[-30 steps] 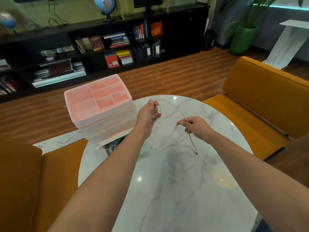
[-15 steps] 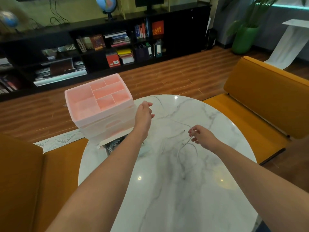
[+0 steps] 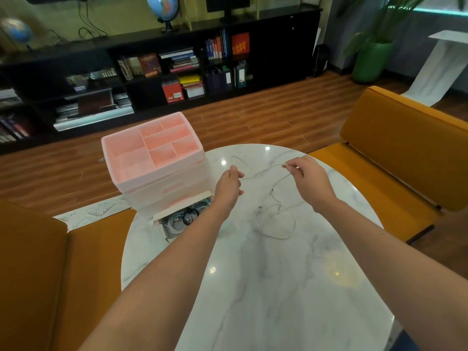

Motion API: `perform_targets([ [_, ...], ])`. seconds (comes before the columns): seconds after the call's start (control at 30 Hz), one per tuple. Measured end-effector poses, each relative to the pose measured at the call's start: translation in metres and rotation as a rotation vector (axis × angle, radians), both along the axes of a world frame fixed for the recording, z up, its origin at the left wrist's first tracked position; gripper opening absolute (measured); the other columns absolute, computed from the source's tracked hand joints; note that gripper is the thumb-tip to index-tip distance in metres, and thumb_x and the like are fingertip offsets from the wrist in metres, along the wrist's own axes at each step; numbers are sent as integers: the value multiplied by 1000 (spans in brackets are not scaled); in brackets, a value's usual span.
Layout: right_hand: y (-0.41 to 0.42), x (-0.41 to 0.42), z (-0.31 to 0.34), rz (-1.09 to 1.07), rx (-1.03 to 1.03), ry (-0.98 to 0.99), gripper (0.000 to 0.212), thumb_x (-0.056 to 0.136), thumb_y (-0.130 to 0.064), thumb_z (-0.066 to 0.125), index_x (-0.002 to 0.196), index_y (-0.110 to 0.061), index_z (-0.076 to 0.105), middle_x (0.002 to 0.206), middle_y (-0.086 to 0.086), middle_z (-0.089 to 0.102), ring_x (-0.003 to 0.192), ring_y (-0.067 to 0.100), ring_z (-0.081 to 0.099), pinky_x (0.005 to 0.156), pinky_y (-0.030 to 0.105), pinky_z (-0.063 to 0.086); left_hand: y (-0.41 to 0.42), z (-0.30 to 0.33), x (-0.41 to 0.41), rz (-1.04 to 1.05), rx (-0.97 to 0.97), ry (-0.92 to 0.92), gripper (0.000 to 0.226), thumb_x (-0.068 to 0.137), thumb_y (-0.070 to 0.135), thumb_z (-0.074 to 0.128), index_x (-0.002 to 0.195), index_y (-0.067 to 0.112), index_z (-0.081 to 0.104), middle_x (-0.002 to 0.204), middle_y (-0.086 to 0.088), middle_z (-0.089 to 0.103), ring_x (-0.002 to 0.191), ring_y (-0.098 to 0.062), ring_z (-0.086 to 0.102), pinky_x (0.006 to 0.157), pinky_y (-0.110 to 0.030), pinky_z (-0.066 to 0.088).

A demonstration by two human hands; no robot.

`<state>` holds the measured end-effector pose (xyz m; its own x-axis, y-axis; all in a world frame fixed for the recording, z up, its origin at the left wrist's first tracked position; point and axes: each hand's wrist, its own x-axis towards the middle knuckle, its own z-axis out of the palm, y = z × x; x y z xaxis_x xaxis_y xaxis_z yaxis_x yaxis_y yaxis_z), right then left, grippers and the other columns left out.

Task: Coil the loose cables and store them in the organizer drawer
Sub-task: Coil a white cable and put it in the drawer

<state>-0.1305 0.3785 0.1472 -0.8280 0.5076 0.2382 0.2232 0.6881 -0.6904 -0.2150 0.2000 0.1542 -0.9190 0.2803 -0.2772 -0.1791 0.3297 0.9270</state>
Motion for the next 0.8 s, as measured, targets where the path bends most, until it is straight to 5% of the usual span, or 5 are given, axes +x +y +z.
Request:
perform_targets([
  [0.23,5,3,-2,-109,243,-131,29,101,-32,43,115,-19,64,109,-1,65,103,19,50,87,39,48,-13,9,1,107,529,-263,22,99,17,39,85,11,54,54,3,32,46,-11,28,57,-24,43],
  [0.4,-7,10,-1,54,-299,-218,23,97,-25,47,112,-29,64,86,2,61,71,17,61,62,36,53,-18,15,-3,62,681,-329,28,106,26,35,101,10,57,50,6,31,41,-7,30,54,-19,44],
  [0.47,-17,8,-1,92,-394,-303,28,92,-14,51,114,-24,65,82,3,64,68,19,66,67,36,57,-16,19,0,12,701,-341,27,106,27,37,104,10,57,50,7,30,41,-7,30,51,-17,44],
  [0.63,-36,-4,4,102,-693,-396,45,86,-26,58,128,-18,44,100,2,67,73,21,72,73,34,55,-10,28,7,-115,711,-422,25,105,26,40,104,10,59,51,6,32,40,-6,29,46,-15,41],
  [0.8,-42,-10,3,-17,-763,-172,54,100,-36,47,147,-22,25,116,8,59,74,19,67,76,33,57,-9,29,8,-198,713,-464,29,105,25,40,115,7,61,54,6,28,40,-5,24,49,-16,42],
])
